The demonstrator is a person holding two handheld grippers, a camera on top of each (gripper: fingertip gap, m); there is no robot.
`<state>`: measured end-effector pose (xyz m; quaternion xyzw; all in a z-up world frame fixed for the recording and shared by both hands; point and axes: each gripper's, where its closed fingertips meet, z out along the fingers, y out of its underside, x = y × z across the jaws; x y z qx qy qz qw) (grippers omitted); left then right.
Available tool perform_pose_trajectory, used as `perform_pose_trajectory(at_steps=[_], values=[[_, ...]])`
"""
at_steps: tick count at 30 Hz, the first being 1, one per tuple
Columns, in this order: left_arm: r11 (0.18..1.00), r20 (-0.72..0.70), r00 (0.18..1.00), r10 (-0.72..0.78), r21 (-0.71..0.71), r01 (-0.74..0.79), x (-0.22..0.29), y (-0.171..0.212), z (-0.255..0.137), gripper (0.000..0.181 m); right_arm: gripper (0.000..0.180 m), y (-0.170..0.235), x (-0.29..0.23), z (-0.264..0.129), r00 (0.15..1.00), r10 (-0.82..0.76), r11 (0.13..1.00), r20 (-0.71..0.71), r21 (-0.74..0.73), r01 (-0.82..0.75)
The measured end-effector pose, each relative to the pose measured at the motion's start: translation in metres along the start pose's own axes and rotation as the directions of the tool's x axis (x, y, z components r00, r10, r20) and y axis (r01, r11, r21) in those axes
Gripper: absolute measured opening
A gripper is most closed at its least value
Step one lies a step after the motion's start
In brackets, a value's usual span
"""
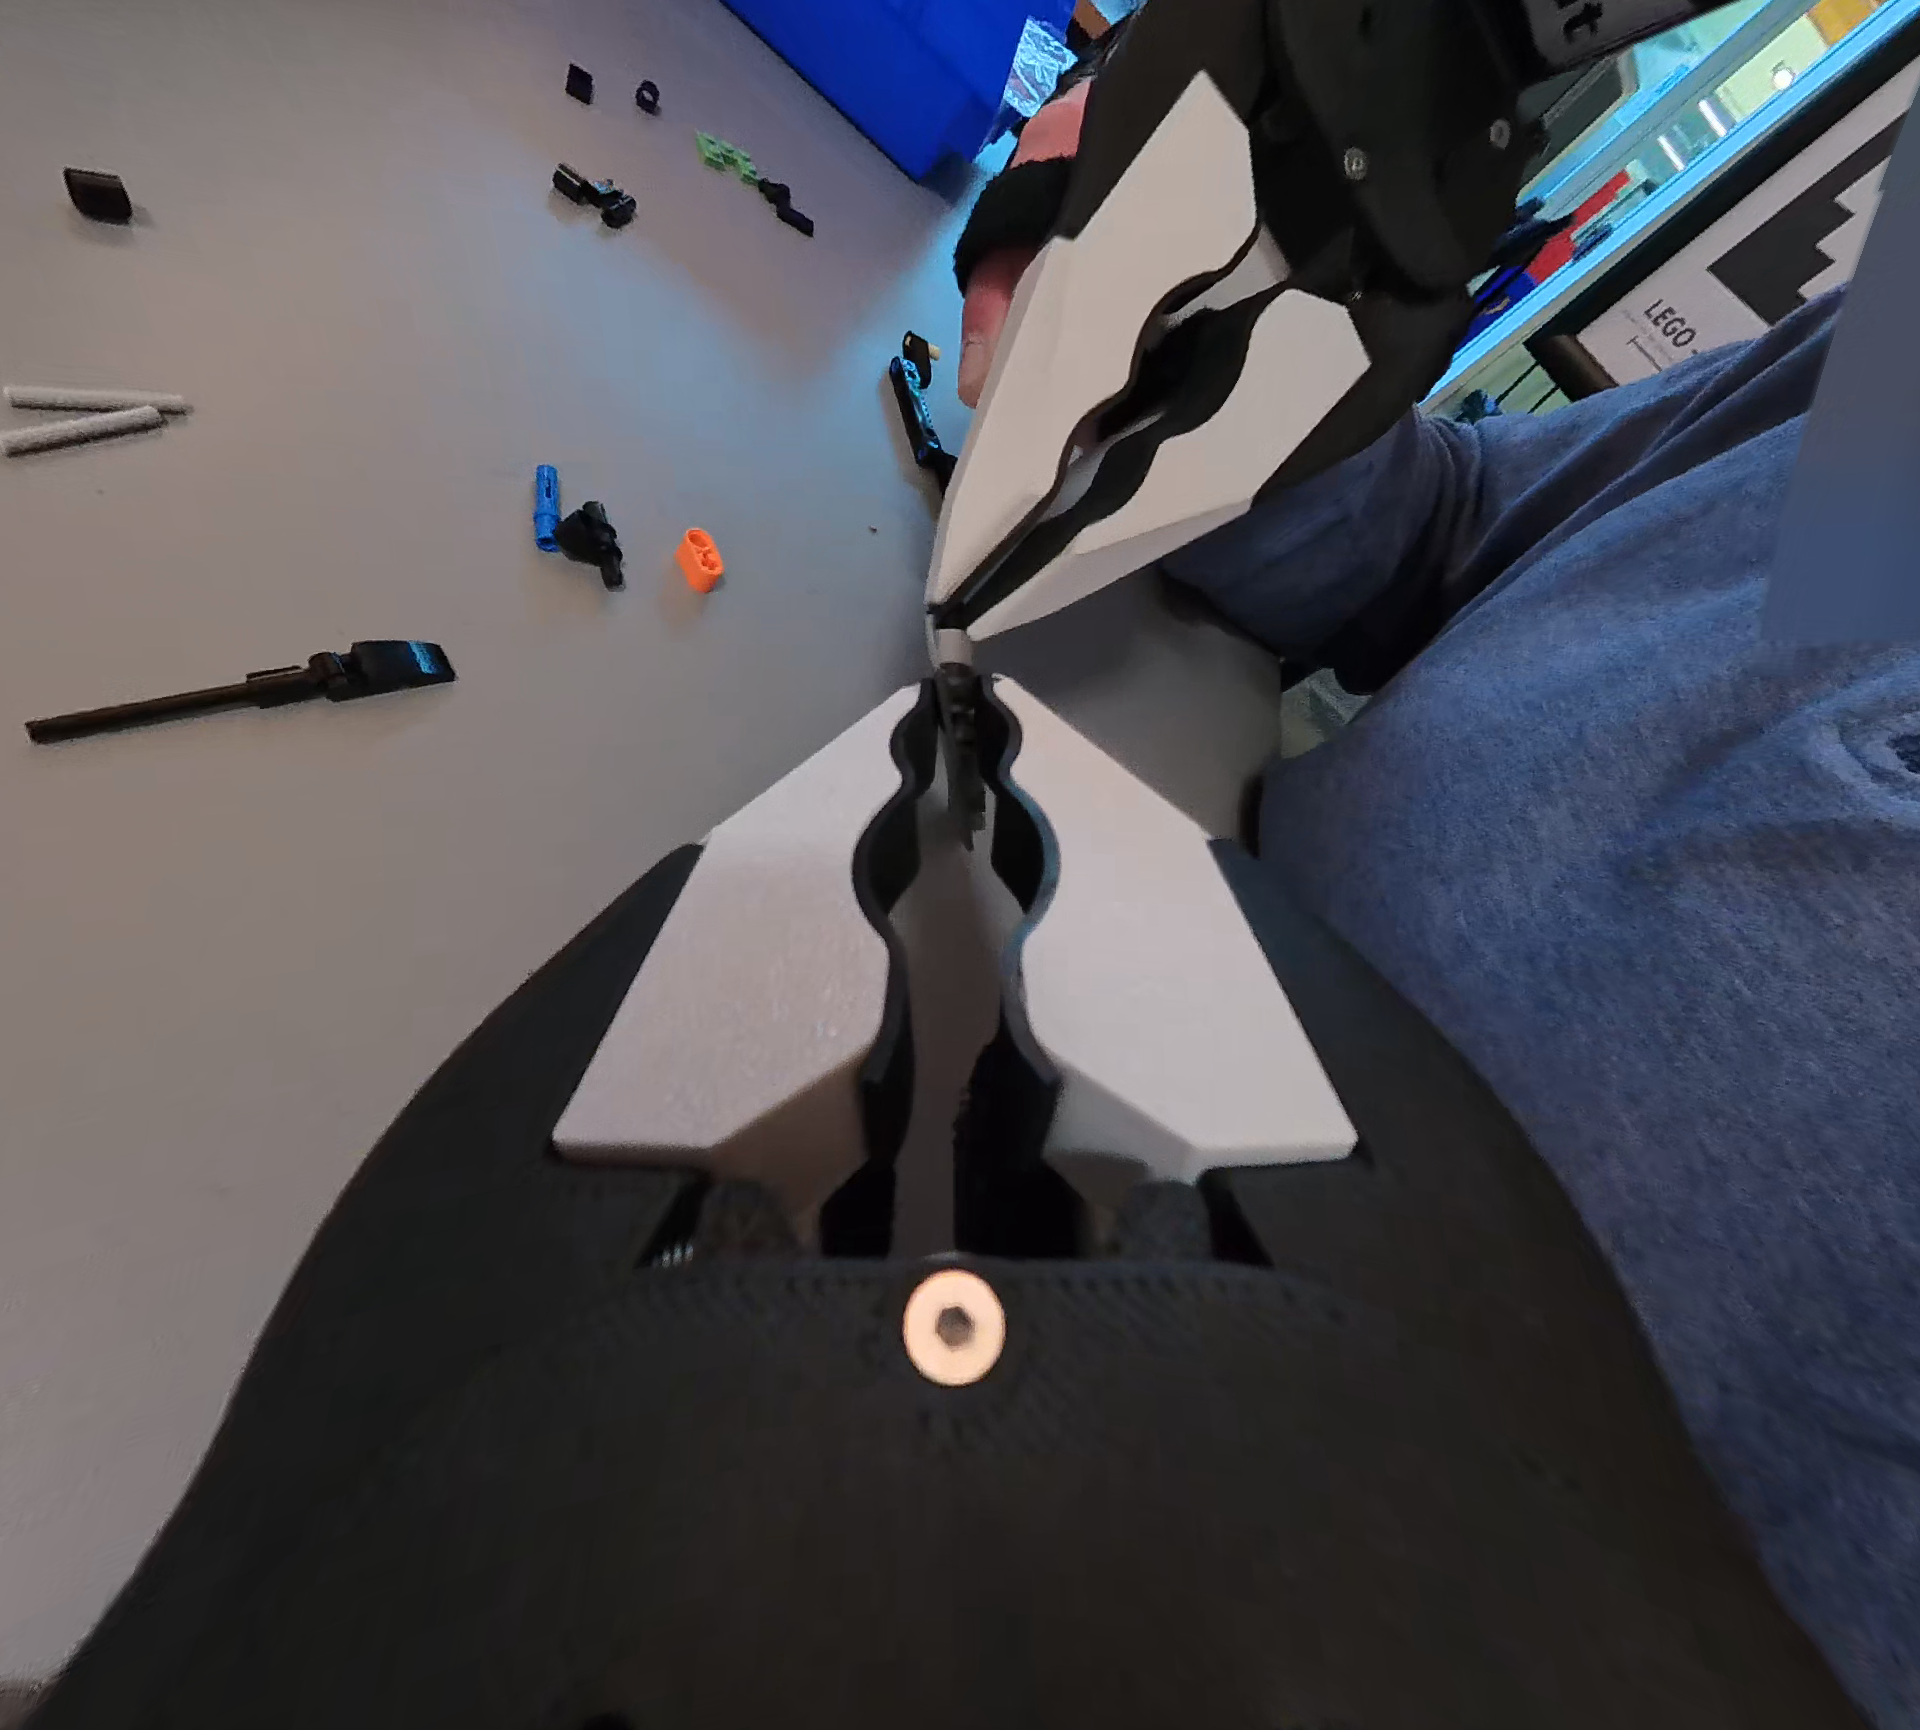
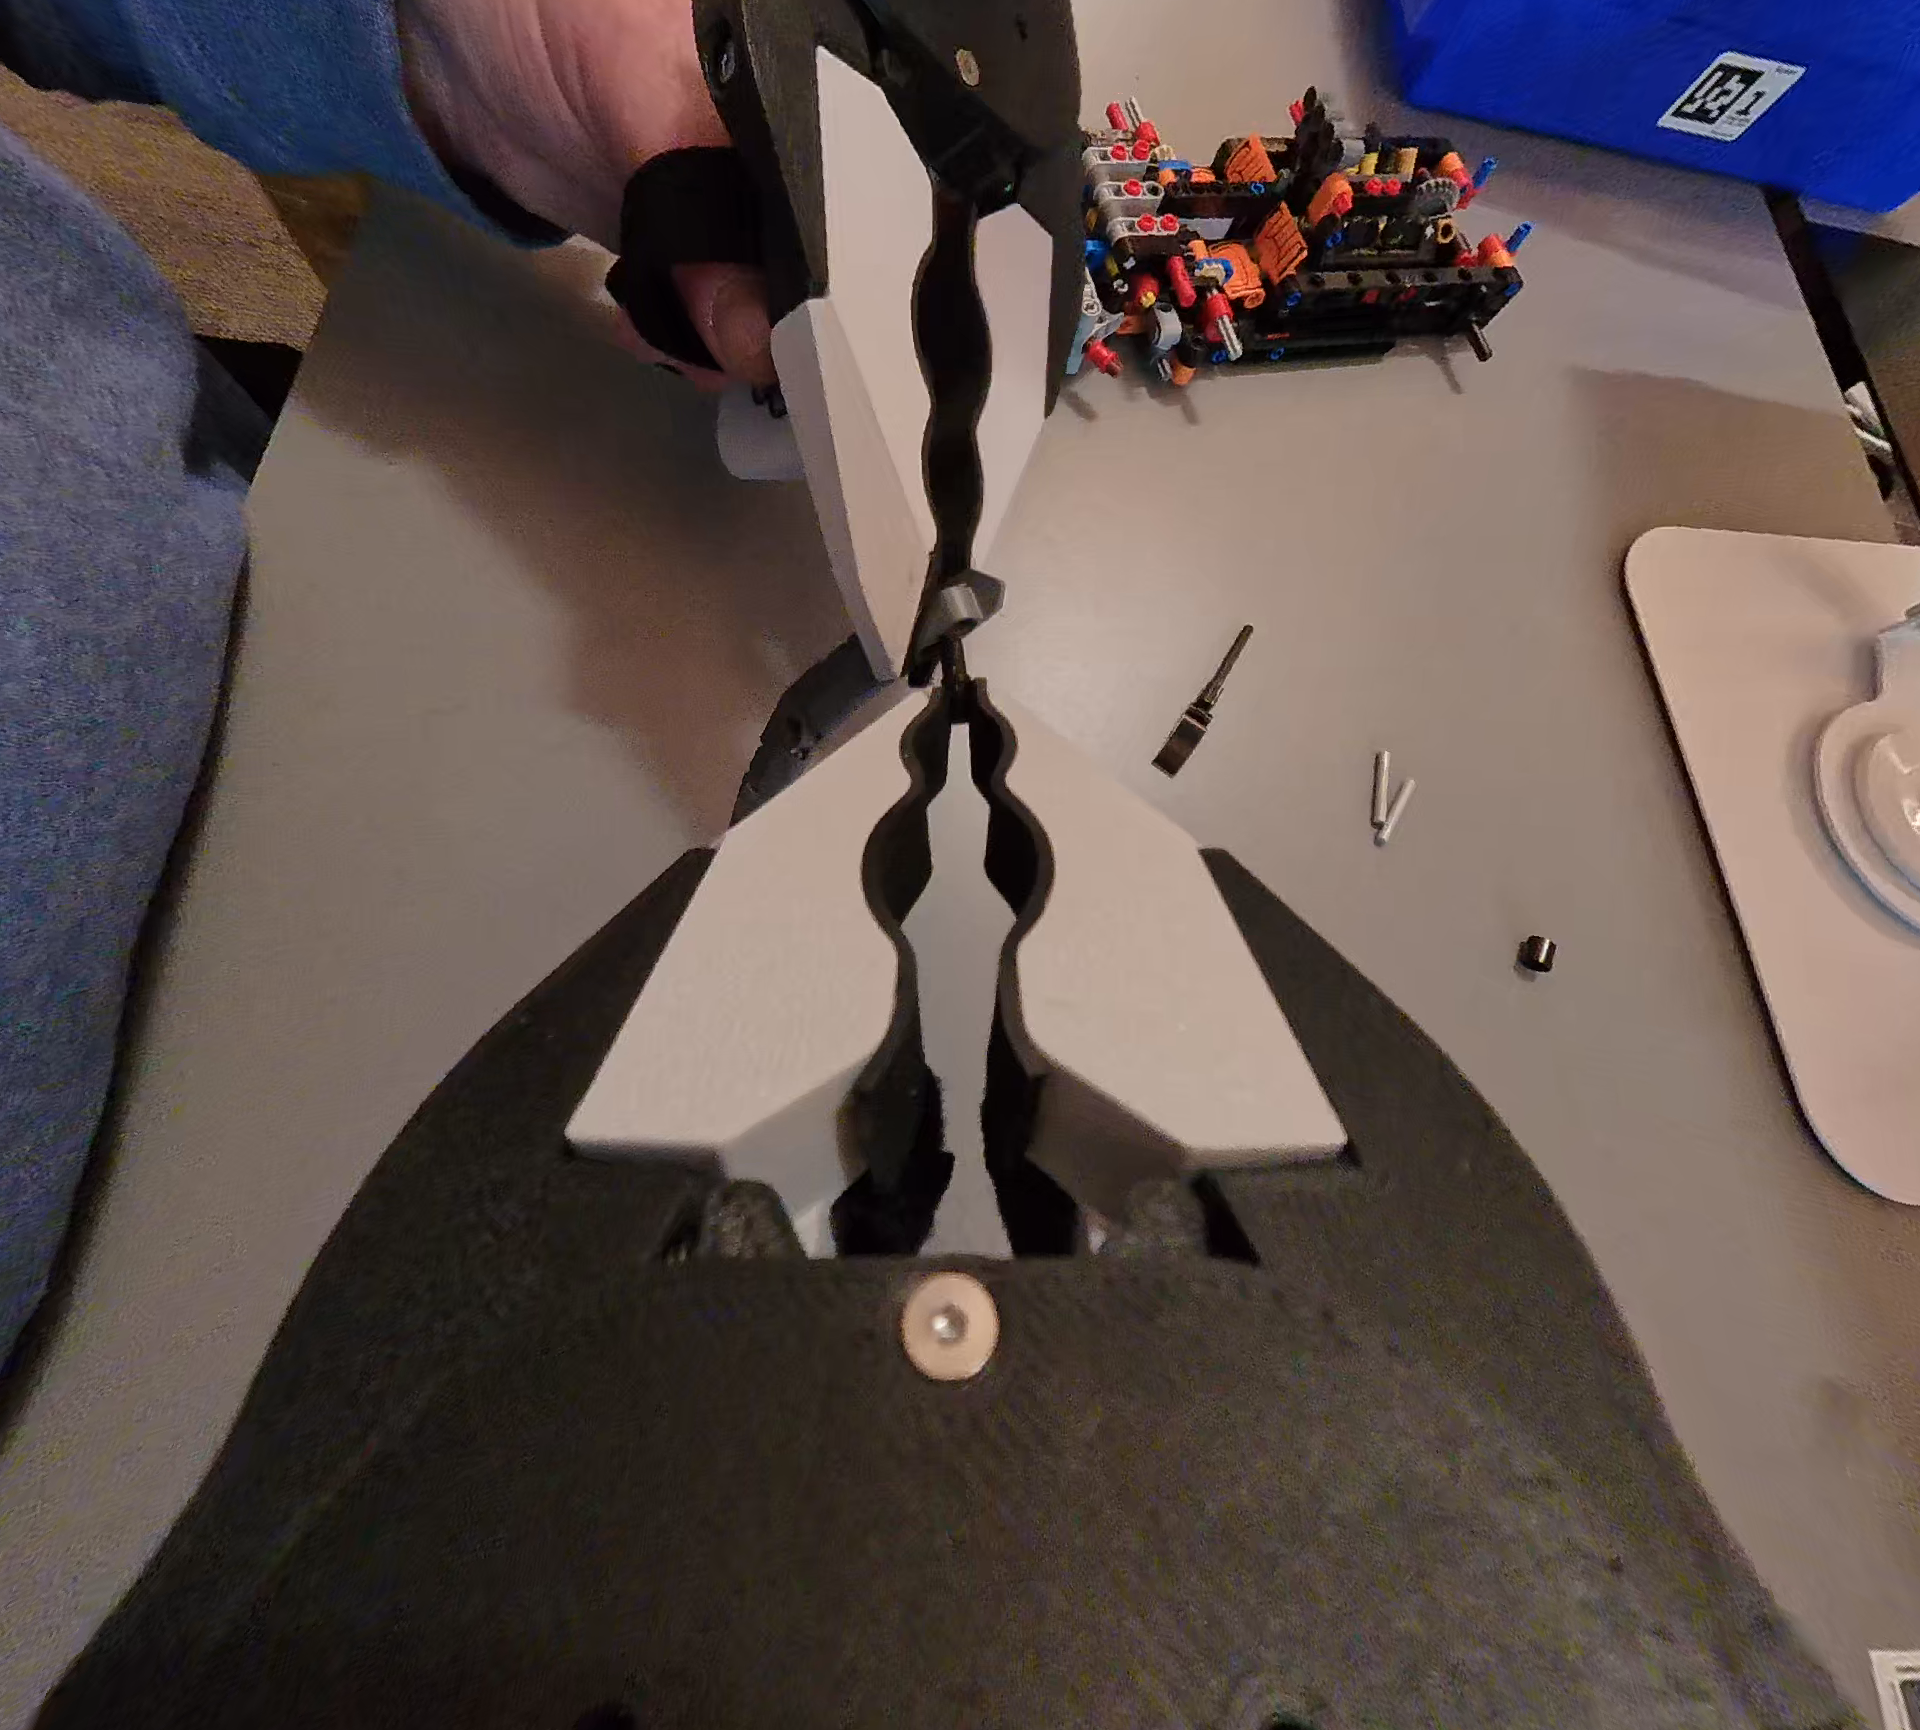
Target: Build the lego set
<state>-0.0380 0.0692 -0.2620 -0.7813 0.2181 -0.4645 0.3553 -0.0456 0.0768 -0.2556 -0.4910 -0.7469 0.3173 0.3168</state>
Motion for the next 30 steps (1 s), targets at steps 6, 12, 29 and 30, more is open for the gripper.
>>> perform_pose_trajectory(at_steps=[6,12,29,30], values=[[1.0,0.004,1.0,0.01,-0.018,-0.01,0.001,-0.001,0.0,0.005,0.001,0.0,-0.003,-0.001,0.998,-0.063,0.998,-0.03,-0.028,0.062],[0.997,0.013,0.998,0.056,-0.05,-0.055,0.004,0.0,0.001,0.005,0.001,-0.001,-0.005,-0.003,0.978,-0.184,0.981,-0.096,-0.073,0.178],[0.996,-0.007,0.997,0.079,-0.037,-0.079,0.006,0.006,-0.002,0.005,0.0,0.001,-0.013,-0.014,0.997,-0.073,0.996,-0.028,0.042,0.074],[0.996,-0.007,0.997,0.075,-0.039,-0.076,0.006,0.008,-0.003,0.005,0.0,0.004,-0.011,-0.018,0.998,-0.055,0.998,-0.027,0.041,0.056]])
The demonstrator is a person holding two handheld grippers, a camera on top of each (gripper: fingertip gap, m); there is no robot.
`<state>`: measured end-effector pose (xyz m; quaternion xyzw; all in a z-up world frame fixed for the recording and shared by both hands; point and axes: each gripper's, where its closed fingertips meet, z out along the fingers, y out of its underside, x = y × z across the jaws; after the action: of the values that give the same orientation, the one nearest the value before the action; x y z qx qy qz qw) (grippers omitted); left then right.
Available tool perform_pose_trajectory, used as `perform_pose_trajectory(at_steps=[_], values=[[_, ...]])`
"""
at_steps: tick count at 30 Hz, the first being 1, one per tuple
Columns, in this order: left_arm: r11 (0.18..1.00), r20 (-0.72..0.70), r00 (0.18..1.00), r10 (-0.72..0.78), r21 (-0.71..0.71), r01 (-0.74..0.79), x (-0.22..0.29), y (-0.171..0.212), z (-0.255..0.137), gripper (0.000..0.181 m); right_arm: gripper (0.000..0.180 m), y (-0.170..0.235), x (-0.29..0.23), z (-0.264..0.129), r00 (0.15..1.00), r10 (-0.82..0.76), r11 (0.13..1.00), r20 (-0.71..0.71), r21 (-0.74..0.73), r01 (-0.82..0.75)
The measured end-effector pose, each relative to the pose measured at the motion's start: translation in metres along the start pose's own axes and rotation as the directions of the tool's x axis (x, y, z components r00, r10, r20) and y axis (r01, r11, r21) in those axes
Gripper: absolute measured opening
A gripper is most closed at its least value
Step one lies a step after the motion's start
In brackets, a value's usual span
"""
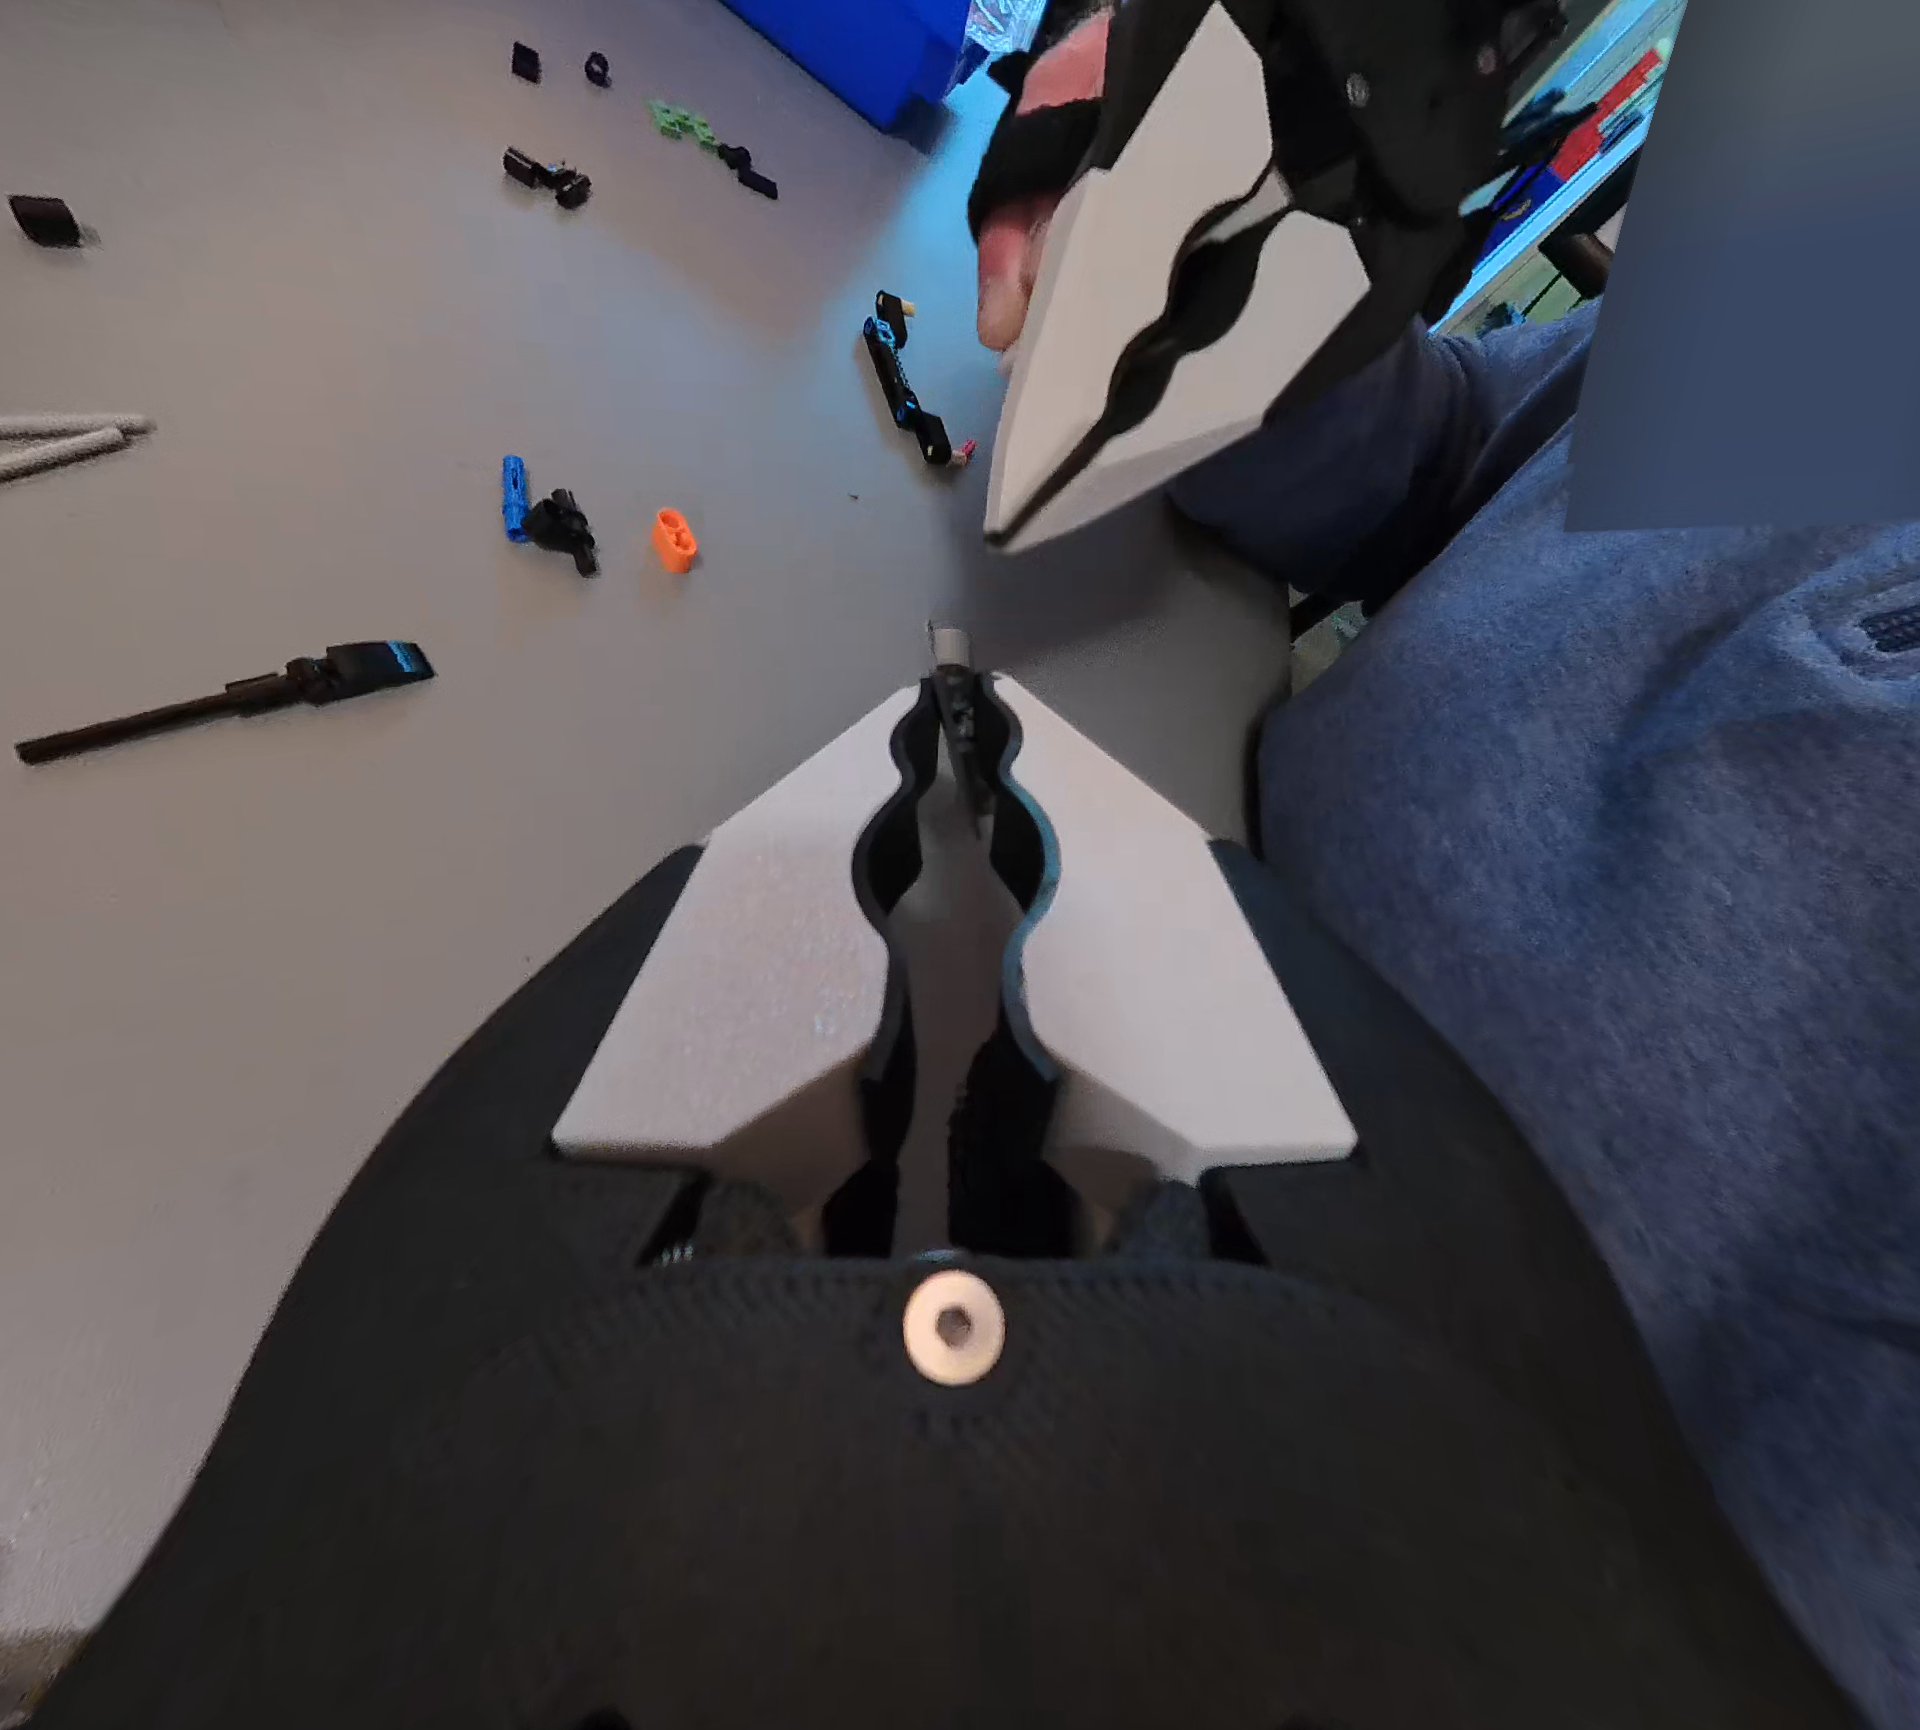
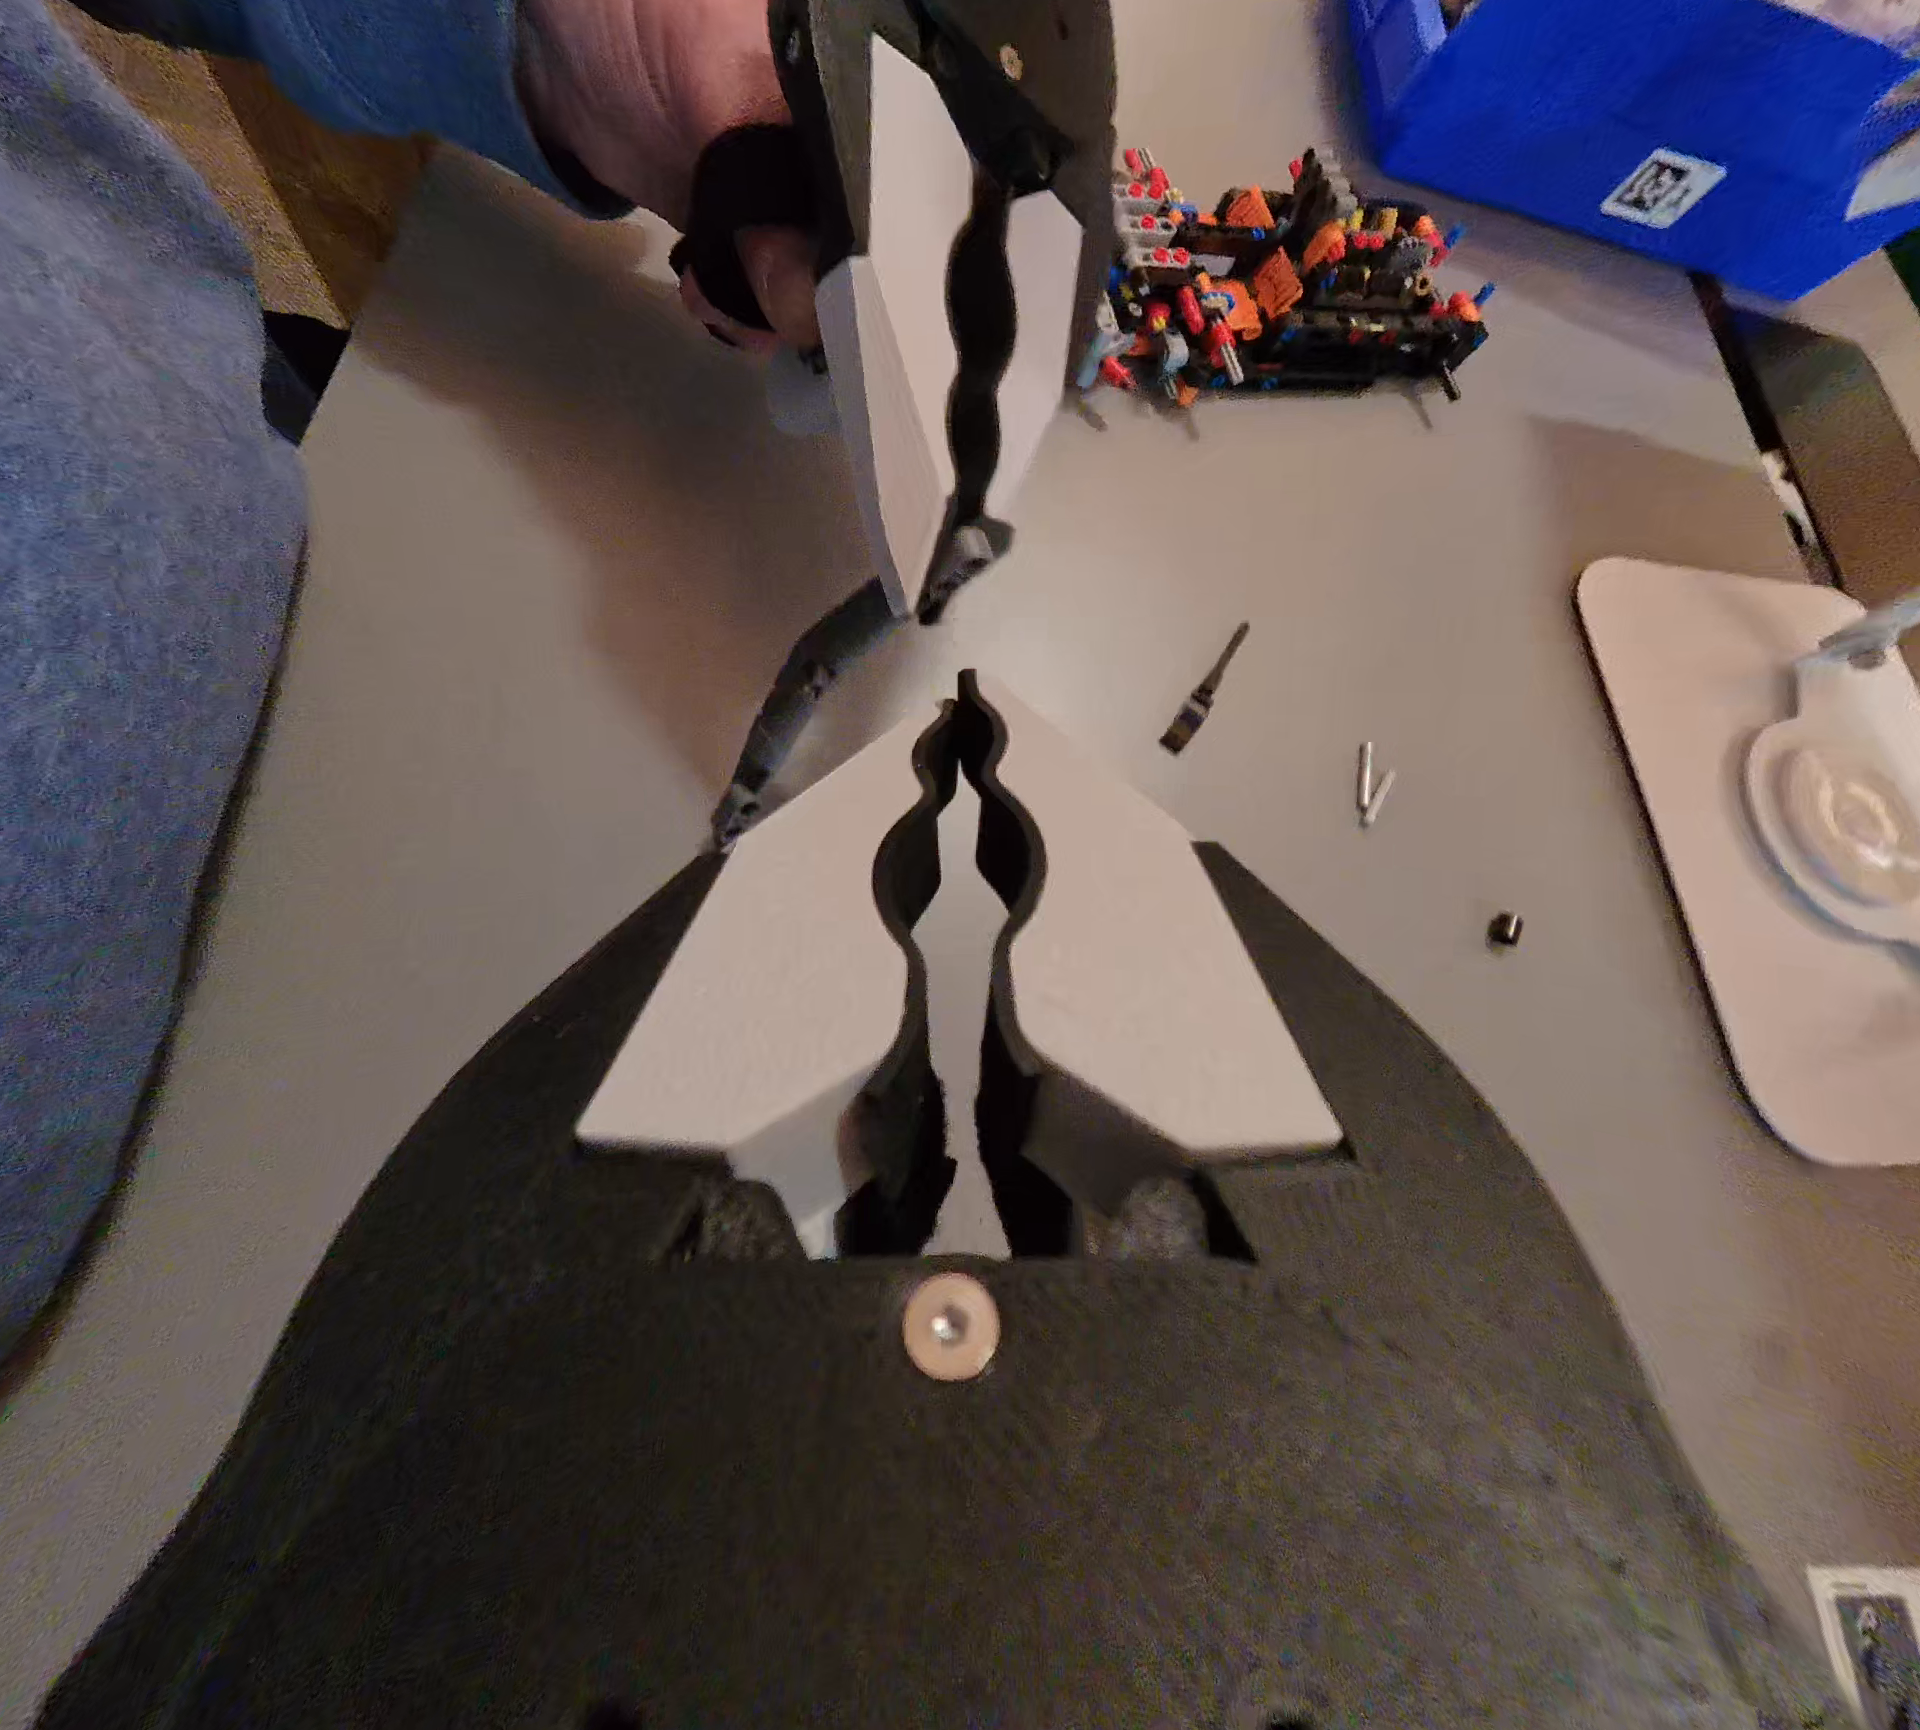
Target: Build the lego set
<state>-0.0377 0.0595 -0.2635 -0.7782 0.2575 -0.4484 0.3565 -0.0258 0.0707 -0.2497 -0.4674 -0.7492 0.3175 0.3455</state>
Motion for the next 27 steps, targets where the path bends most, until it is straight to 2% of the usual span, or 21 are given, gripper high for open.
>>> perform_pose_trajectory(at_steps=[14,18,21,25,27], values=[[0.999,-0.066,0.997,-0.034,-0.005,0.034,0.006,0.002,0.01,0.005,0.0,0.034,0.012,-0.044,0.982,0.181,0.983,-0.05,-0.003,-0.182],[0.999,-0.056,0.998,-0.036,-0.001,0.036,0.006,0.001,0.009,0.005,0.0,0.05,0.028,-0.064,0.967,0.214,0.976,-0.137,-0.007,-0.217],[0.999,-0.045,0.998,-0.033,0.011,0.034,0.006,0.0,0.007,0.005,0.003,0.077,0.053,-0.091,0.918,0.288,0.952,-0.273,-0.022,-0.305],[0.999,-0.049,0.998,-0.038,0.022,0.039,0.006,0.0,0.009,0.005,0.01,0.141,0.085,-0.122,0.814,0.368,0.886,-0.45,-0.097,-0.454],[0.999,-0.053,0.998,-0.038,0.026,0.039,0.006,-0.001,0.011,0.005,0.014,0.167,0.096,-0.13,0.768,0.41,0.847,-0.492,-0.108,-0.521]])
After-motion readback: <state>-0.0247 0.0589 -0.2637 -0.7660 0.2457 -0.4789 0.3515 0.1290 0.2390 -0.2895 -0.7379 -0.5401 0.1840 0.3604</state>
